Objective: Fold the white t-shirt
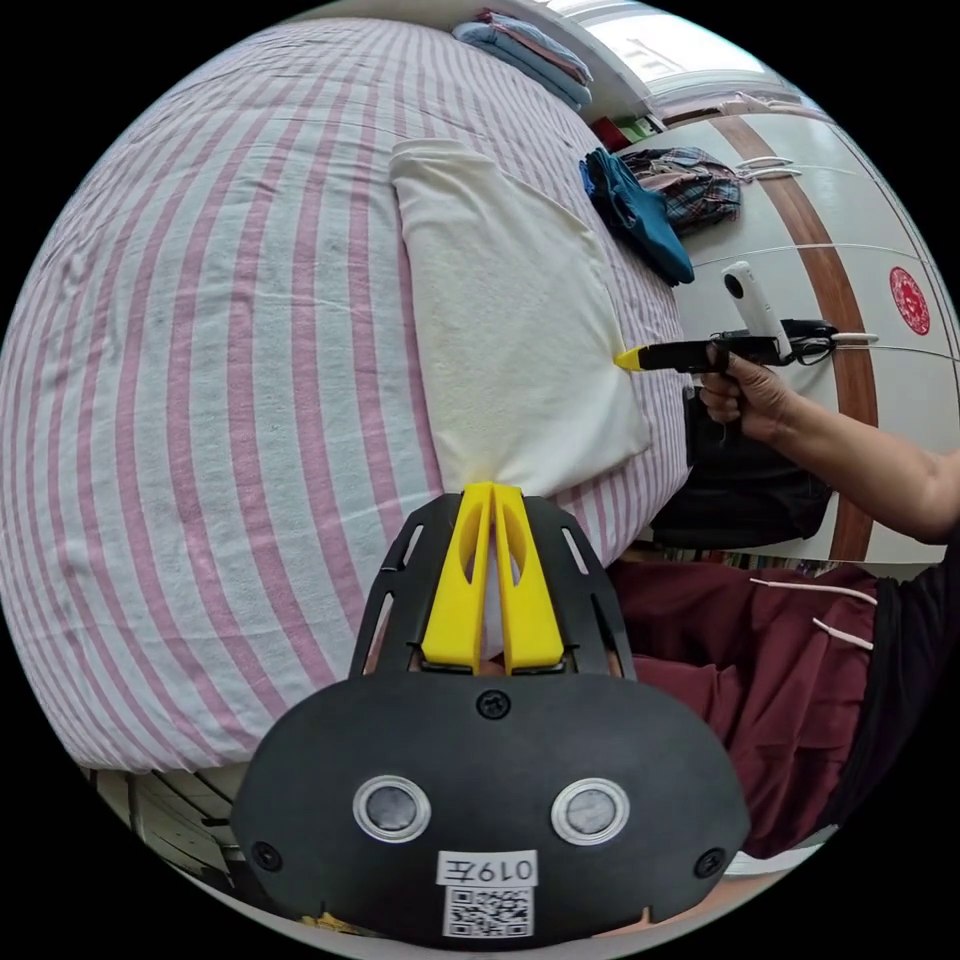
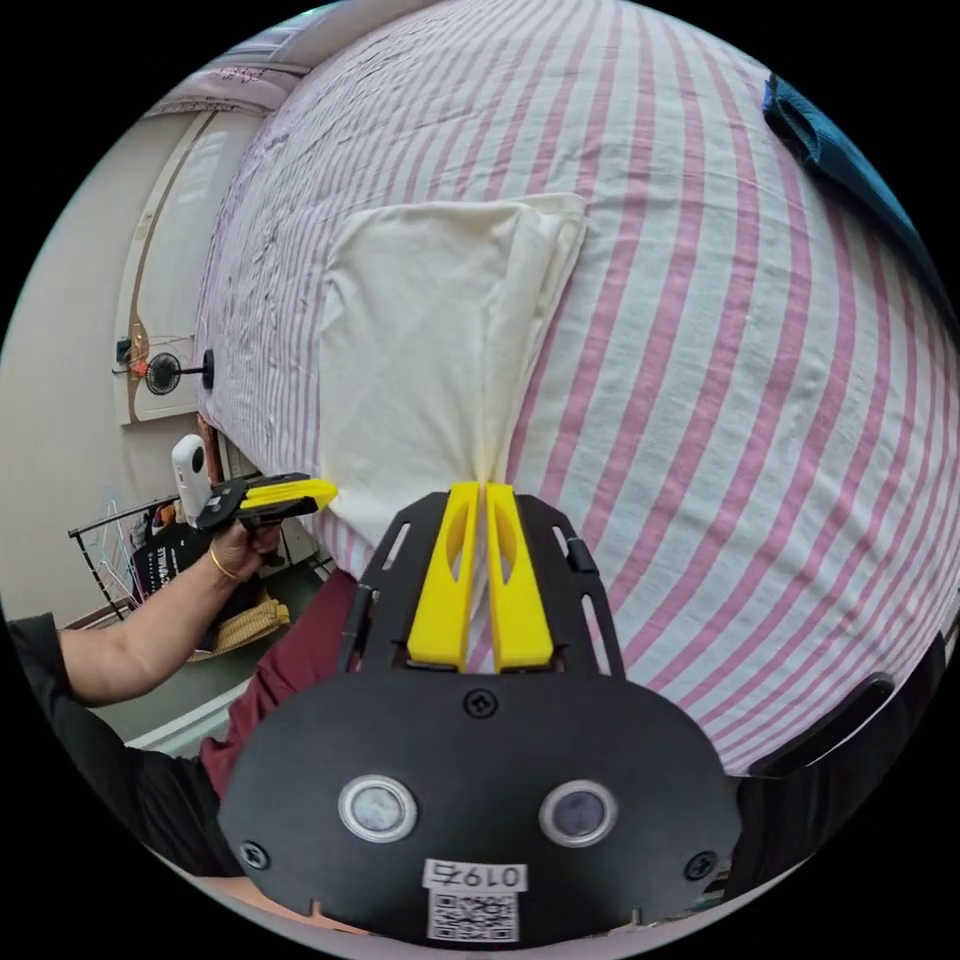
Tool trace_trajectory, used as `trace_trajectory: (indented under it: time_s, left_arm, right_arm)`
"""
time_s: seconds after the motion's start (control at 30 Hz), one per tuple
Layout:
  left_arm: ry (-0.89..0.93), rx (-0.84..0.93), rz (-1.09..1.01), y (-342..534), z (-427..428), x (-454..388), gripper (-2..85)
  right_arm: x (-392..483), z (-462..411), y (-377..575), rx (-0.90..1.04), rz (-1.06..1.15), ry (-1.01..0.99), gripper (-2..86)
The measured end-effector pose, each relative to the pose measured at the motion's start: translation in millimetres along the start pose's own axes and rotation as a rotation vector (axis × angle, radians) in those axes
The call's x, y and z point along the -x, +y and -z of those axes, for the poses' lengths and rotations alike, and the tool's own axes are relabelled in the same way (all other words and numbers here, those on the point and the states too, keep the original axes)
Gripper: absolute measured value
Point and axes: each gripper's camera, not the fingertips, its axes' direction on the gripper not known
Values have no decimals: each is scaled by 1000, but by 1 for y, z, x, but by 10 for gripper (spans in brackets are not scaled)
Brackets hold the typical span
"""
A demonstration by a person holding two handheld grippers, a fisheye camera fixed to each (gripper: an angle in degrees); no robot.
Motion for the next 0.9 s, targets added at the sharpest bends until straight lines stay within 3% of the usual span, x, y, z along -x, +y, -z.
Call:
trace_trajectory:
  time_s: [0.17, 0.3, 0.43, 0.63, 0.8, 0.9]
  left_arm:
    - [52, 18, 21, 2, 7, 7, 7]
    - [74, 78, -55, -4, 18, 0, 6]
    - [114, -48, -88, -19, 60, 3, 6]
    - [-4, -233, -68, -95, 91, 4, 7]
    - [-40, -184, -127, -152, 88, -9, 6]
    - [-111, -101, -180, -172, 80, -23, 6]
  right_arm:
    - [-15, 5, 11, -30, -82, -84, 18]
    - [-14, 0, 8, 75, -56, -146, 85]
    - [-16, 24, 13, -11, -46, -150, 80]
    - [-6, 48, -7, -175, -104, -77, 82]
    - [2, 45, -27, -166, -124, -62, 79]
    - [5, 40, -31, -161, -127, -69, 26]
